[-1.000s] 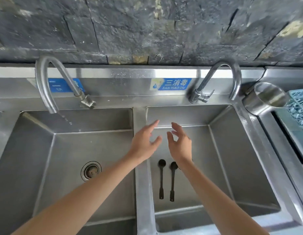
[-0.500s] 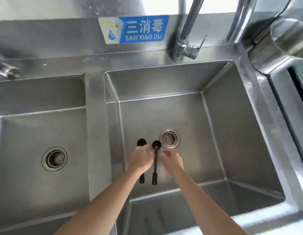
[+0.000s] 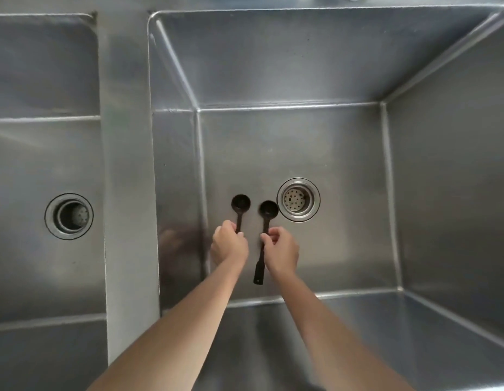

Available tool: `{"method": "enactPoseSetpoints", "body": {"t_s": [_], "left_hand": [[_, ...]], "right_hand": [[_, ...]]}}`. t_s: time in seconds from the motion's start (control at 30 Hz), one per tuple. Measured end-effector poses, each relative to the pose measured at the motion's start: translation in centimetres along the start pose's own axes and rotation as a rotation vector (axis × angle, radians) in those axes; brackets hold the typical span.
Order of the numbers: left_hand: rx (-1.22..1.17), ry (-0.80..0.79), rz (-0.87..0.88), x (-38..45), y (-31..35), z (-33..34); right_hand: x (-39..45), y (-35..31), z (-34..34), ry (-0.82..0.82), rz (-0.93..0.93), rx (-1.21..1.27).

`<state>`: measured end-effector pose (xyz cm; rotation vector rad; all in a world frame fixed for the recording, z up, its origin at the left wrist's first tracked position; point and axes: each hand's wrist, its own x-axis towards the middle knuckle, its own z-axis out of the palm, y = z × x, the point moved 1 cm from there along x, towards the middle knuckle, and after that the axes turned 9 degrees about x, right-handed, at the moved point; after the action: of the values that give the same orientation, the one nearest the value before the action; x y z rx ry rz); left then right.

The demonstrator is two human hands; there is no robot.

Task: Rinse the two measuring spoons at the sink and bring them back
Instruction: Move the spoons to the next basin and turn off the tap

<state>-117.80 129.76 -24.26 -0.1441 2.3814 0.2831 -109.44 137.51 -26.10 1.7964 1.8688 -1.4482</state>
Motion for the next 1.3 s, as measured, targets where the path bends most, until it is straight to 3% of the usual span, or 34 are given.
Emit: {"method": "enactPoseSetpoints", "body": {"t_s": [0.23,0.5,0.73,0.83,1.03,1.2,1.27,1.3], "left_hand": [[-0.121,-0.023,-0.025,-0.4,0.1,0.0],[-0.223,-0.007,0.301,-3.8,4.6,-7.2],[-0.284,0.186,0.7,-11.4,8.8,-18.8],[-0.208,0.352,0.83,-14.6,10.1,-23.6],[0.113,0.555,0.966,-19.0,10.6,-30.1],[0.022,0.594,1.0,-19.4,9.2,-30.5],[0.109,0.57,0.946,-18.6,8.4,-29.6],[0.273,0.54,0.885,-17.9,8.0,-29.1]], "right_hand": [[-0.1,0.0,-0.7,-0.029,-0.018,0.092],[-3.9,-6.1,-8.0,0.041,-0.089,0.327],[-11.6,-14.5,-17.6,0.218,-0.467,0.163],[-15.4,-17.6,-21.2,0.337,-0.686,0.088],[-20.0,-21.1,-26.3,0.511,-0.891,-0.029],[-20.9,-20.9,-26.9,0.621,-0.996,0.001],[-19.7,-19.8,-26.1,0.513,-0.869,-0.073],[-18.8,-19.1,-25.8,0.404,-0.691,-0.142]]}}
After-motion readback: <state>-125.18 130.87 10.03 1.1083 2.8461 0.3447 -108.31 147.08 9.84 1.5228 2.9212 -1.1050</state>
